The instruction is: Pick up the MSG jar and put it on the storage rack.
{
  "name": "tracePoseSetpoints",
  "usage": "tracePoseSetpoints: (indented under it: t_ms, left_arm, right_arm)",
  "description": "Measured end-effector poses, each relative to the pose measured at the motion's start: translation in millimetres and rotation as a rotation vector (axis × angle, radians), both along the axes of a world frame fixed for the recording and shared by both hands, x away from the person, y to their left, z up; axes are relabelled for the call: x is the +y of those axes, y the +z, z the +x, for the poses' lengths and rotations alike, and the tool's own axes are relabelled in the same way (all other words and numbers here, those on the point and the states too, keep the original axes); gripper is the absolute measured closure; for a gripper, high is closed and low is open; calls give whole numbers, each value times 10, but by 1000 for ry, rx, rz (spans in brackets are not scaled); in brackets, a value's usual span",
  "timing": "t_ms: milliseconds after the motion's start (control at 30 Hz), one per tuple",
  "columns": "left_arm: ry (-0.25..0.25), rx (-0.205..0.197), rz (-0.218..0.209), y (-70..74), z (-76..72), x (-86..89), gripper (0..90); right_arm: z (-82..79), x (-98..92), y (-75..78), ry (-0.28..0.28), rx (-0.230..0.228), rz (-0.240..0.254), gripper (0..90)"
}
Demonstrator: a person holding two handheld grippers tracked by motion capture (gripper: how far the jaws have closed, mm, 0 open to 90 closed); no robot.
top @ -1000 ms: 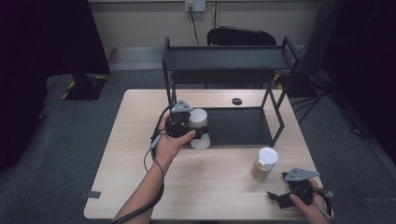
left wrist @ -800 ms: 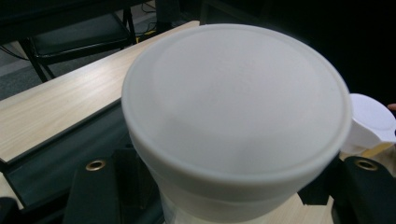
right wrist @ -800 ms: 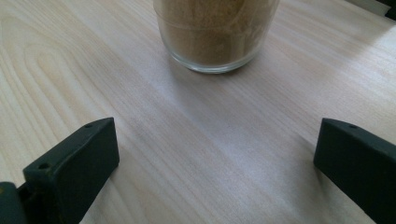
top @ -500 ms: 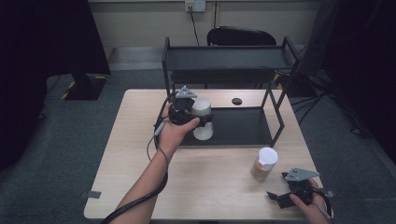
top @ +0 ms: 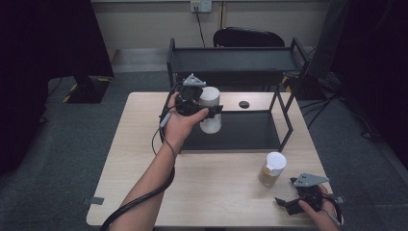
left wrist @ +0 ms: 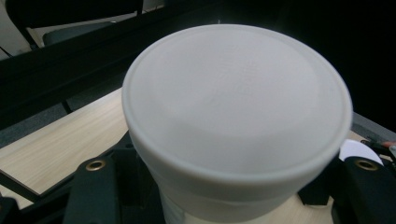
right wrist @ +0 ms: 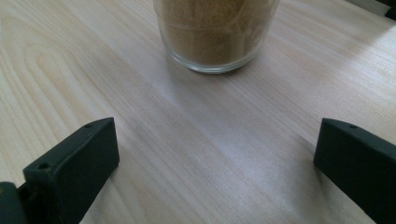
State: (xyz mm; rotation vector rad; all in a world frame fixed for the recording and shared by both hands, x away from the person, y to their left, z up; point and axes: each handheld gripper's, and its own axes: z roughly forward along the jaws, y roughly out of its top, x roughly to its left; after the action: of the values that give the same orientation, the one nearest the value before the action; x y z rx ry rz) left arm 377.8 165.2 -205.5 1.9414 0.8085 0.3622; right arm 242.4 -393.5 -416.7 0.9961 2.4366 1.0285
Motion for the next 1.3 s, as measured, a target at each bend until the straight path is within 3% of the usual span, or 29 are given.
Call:
tracePoseSetpoints:
  t_ms: [333, 633, 1300]
  left_arm:
    - [16, -16, -20, 290, -8, 13, 355]
    - [29, -38, -20, 634, -16, 21, 355]
    - [41, -61, -32, 1099, 15, -25, 355]
  right_arm:
    - [0, -1, -1, 1, -2, -1, 0]
    - [1, -1, 1, 2, -1, -2, 0]
    - [2, 0, 3, 1, 1, -2, 0]
